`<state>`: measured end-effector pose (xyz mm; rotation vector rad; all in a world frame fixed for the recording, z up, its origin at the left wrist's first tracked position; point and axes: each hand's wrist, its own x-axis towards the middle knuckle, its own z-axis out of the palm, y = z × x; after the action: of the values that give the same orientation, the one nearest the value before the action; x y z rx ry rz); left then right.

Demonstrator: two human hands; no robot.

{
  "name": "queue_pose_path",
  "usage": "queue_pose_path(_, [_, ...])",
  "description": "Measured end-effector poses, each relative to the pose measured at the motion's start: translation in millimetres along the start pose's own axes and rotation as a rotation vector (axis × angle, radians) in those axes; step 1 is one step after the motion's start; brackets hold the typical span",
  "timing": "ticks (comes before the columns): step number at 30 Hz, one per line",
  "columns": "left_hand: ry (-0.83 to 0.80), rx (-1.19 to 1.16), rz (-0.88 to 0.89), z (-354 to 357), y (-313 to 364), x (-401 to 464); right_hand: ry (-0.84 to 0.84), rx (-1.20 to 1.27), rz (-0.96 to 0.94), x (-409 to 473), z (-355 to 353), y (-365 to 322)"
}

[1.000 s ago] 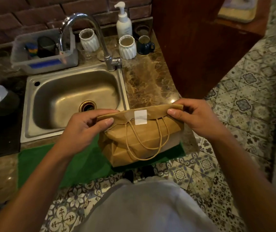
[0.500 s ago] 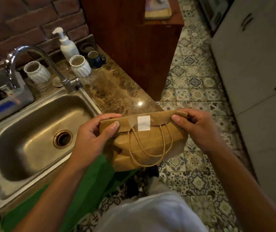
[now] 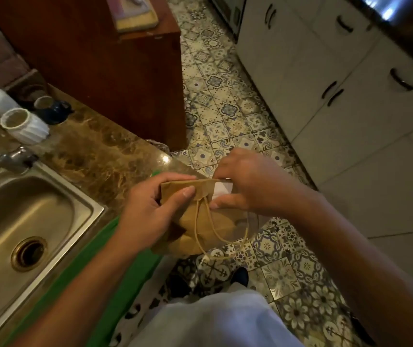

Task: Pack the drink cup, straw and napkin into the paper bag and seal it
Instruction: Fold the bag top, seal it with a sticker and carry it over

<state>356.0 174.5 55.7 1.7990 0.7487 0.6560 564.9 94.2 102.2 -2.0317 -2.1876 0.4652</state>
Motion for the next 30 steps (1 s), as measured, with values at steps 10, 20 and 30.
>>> queue_pose_path(10, [-0.25,0.049,0.065,96,34,54,-0.13,0.199,0.154,-79,-19,105])
queue_pose_path(20, [-0.45,0.039,0.081,222,67,93,-0.08,0.24,0.261,-172,-18,200])
queue_pose_path(30, [-0.66,-0.011,0.116,324,102,140,0.14,0.503,0.4,-276,-31,275])
